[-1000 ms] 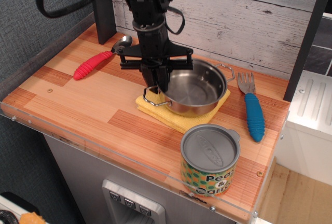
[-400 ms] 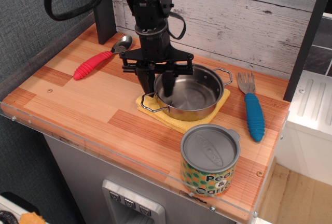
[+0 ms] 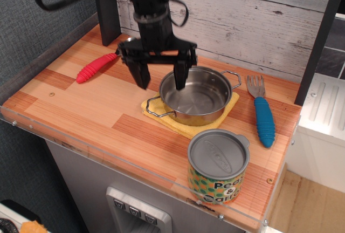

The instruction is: Place the pan over the yellow cloth

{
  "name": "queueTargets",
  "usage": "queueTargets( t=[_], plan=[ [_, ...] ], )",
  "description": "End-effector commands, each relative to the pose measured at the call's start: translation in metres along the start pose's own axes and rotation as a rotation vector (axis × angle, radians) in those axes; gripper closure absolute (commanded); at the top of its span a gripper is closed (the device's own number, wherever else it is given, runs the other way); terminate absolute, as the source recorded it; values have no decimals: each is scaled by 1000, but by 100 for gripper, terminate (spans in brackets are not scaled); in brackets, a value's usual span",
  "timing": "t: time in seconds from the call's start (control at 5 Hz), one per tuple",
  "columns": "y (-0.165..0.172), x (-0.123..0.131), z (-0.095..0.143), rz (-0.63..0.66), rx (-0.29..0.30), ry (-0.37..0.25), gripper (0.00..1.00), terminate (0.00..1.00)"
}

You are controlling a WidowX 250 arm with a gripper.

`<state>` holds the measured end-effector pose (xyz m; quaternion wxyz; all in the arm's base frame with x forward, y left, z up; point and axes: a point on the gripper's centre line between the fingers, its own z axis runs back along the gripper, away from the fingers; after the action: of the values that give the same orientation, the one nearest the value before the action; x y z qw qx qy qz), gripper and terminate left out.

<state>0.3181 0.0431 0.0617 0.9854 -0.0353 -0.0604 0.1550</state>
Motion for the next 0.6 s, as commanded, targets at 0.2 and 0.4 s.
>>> queueTargets(
  t=[0.2,0.4],
  plan=[
    [15,-1,62,-93,47,-91,0,0],
    [19,-18,78,-127,91,-102,0,0]
  ],
)
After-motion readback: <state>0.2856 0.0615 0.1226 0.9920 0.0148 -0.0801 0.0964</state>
